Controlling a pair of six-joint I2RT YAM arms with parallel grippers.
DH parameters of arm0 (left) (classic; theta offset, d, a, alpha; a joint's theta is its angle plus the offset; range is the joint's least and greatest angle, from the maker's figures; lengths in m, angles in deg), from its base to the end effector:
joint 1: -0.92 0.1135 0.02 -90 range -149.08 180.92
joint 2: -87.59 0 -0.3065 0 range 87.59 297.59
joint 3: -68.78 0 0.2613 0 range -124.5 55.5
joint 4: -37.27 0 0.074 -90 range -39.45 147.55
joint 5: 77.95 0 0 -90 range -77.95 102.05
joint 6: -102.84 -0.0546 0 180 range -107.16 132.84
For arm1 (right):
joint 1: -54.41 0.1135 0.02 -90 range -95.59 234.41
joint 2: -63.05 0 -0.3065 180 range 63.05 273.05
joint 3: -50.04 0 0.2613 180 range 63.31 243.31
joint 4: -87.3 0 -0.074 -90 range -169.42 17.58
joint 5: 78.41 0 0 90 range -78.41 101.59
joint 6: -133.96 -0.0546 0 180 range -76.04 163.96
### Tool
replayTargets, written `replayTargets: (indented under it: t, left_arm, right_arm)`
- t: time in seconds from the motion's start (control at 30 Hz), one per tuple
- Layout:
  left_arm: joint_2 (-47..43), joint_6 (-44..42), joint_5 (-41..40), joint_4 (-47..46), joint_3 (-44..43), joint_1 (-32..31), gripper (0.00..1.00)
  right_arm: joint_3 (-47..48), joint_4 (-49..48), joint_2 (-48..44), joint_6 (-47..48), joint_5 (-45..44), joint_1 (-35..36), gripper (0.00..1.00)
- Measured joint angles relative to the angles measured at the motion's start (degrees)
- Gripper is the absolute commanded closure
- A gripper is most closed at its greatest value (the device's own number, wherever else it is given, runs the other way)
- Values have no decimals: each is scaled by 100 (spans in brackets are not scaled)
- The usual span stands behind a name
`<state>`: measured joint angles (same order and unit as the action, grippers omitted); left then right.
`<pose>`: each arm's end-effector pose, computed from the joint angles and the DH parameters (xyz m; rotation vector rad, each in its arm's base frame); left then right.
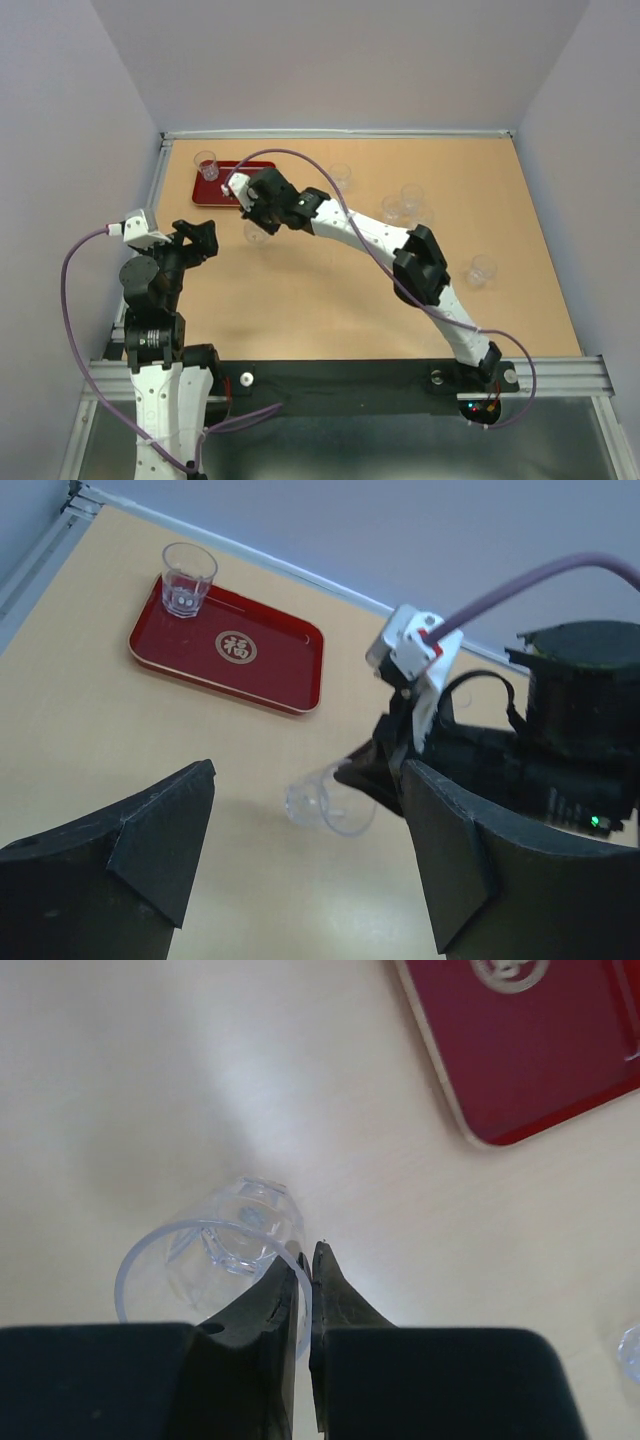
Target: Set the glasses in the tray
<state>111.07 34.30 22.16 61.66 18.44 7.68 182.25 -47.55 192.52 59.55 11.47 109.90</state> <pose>0.1001 0.0022 0.3592 -0.2362 1.5197 -0.3389 0.3235 0.4703 0.2759 -1.3575 1.9022 0.3493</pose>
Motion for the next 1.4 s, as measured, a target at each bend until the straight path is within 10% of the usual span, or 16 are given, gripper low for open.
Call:
replayTargets:
  t: [0.33, 1.4]
  left_arm:
    - [20, 0, -79, 74, 0, 0, 15]
    - [155, 0, -68, 83, 0, 0, 16]
  right_arm:
    - [2098, -691, 1858, -439, -935, -535, 100]
    - [2052, -2371, 2068, -1320, -962, -929, 90]
